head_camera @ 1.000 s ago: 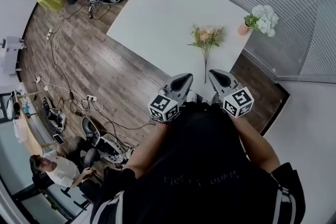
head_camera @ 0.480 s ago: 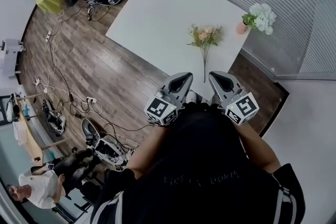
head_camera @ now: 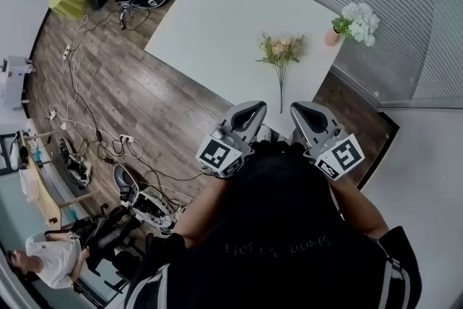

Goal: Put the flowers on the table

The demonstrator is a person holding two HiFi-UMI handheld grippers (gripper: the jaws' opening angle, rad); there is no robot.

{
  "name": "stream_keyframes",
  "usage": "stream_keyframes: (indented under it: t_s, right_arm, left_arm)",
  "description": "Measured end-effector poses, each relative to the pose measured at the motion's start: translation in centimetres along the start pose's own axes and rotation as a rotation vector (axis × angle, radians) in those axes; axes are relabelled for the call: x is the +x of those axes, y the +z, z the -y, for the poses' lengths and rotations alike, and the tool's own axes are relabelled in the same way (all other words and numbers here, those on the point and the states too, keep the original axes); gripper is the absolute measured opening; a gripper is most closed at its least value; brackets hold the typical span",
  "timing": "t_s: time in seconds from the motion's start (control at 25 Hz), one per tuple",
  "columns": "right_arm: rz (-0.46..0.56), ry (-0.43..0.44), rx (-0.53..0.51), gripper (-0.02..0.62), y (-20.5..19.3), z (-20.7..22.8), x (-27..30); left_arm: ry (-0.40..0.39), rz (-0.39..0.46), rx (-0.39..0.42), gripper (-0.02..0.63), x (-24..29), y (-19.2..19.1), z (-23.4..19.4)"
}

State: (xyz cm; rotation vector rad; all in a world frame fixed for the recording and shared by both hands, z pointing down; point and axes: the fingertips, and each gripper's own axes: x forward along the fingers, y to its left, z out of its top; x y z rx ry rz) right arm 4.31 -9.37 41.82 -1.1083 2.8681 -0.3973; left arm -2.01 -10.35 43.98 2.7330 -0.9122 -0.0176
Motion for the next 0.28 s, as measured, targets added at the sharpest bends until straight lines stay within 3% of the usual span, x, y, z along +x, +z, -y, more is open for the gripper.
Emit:
stream_keyframes:
  t_s: [0.28]
  right_arm:
    - [0.054, 0.033, -0.012, 0.031, 0.9, -1.2, -0.5]
  left_arm:
    - [-0.007, 0.002, 0.038, 0.018, -0.5, -0.2, 0.0]
